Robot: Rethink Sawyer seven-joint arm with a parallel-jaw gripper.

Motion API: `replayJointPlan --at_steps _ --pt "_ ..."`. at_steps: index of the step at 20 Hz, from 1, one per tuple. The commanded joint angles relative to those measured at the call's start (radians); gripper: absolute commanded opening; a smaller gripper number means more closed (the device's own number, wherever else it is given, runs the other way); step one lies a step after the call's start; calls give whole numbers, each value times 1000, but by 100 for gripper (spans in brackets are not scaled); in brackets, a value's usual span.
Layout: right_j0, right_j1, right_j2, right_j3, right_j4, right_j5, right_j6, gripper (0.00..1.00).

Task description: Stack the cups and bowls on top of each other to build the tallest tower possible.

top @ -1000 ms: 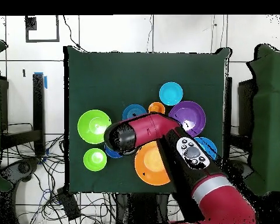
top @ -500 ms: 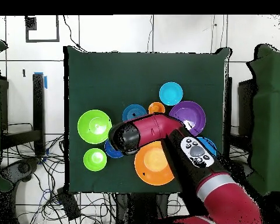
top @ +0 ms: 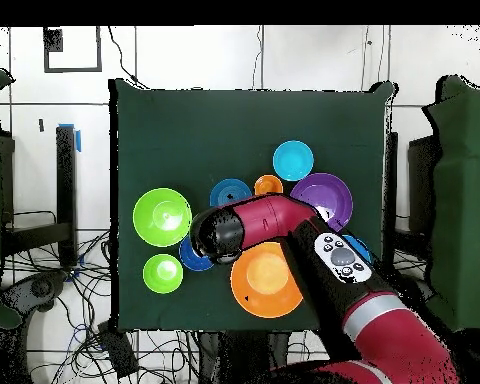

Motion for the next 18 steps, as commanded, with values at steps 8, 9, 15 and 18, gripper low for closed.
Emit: replayJointPlan --at_steps 8,9,15,18 --pt "-11 58 49 -99 -93 69 -210 100" --pt "-10 57 48 -104 -94 75 -213 100" --pt "2 11 42 -113 -126 87 -218 100" --pt "3 8 41 -123 -127 112 -221 100"
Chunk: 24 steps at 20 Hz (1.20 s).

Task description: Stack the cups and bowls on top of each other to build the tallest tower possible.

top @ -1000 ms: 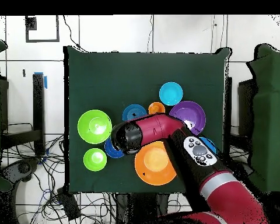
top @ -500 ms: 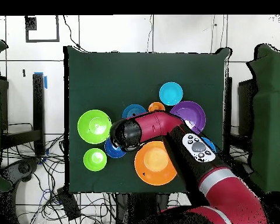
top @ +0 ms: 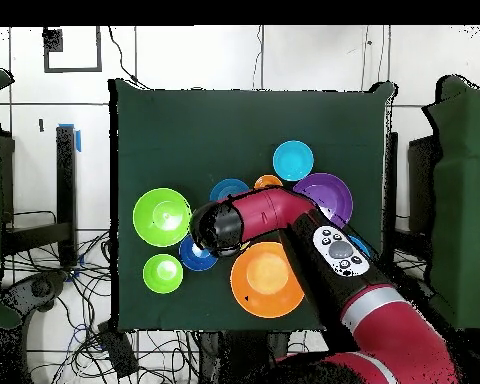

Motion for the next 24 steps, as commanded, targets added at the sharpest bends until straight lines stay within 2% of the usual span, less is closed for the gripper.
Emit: replayJointPlan --at_steps 1,13,20,24 --pt "12 -11 15 -90 -90 127 -217 100" --pt "-42 -1 13 -72 -151 85 -246 100" --pt "-50 24 15 -70 -190 57 -232 100" --pt "-57 7 16 -52 -196 58 -224 100"
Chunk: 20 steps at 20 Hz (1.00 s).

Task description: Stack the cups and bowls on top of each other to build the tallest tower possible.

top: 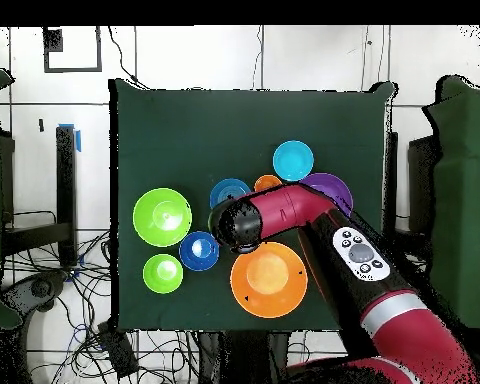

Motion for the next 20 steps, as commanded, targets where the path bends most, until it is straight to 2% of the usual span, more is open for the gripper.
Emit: replayJointPlan --at_steps 1,11,20 --pt "-4 -3 13 -13 -118 29 -219 100" --pt "-22 -86 13 110 -125 -21 -162 100" --pt "-22 -102 19 192 -144 -72 -110 100"
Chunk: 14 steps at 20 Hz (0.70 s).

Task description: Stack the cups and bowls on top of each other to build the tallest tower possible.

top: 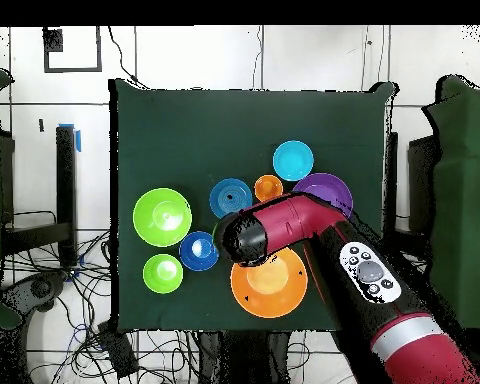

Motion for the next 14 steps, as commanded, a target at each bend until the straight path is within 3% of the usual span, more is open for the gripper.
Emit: replayJointPlan --at_steps 1,7,14 --pt "2 -7 17 109 -93 -79 -102 100" --pt "23 17 6 105 -129 -117 -67 100" --pt "18 24 3 107 -126 -122 -58 100"
